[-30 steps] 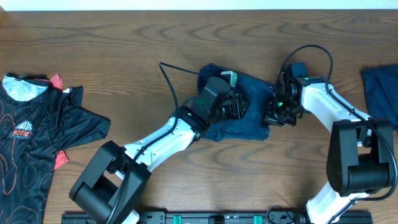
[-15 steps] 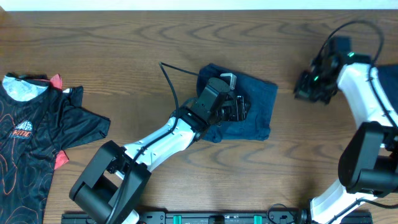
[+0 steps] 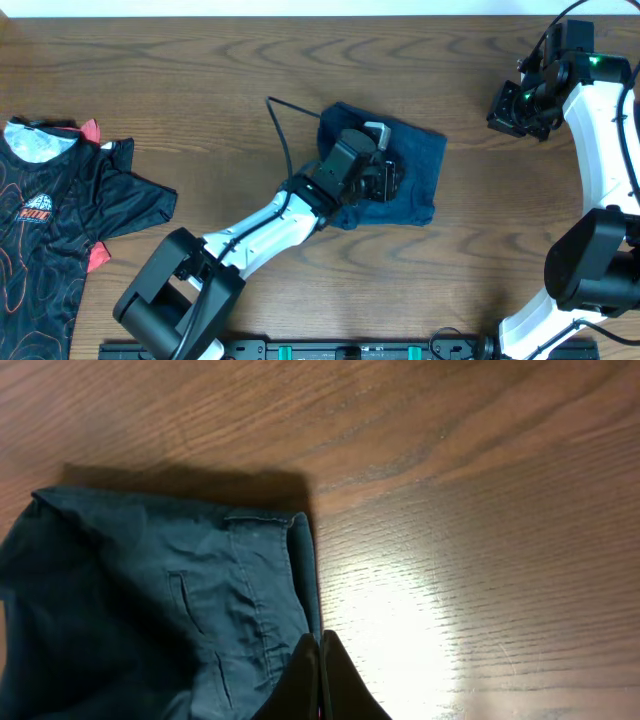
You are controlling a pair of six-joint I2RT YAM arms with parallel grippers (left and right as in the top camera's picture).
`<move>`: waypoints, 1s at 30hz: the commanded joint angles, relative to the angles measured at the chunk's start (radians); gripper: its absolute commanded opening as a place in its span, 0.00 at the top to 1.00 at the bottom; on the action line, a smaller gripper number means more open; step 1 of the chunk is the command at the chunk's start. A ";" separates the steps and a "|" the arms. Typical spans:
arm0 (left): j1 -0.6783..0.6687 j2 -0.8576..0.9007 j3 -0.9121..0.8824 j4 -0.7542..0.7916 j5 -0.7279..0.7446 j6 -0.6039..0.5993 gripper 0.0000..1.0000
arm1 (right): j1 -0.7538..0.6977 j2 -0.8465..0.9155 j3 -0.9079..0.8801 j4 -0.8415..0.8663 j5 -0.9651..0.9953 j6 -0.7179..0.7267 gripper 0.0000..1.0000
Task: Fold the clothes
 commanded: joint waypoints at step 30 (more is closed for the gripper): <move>-0.129 0.002 0.254 -0.149 -0.251 0.216 0.30 | 0.007 0.148 0.010 -0.045 0.010 -0.050 0.98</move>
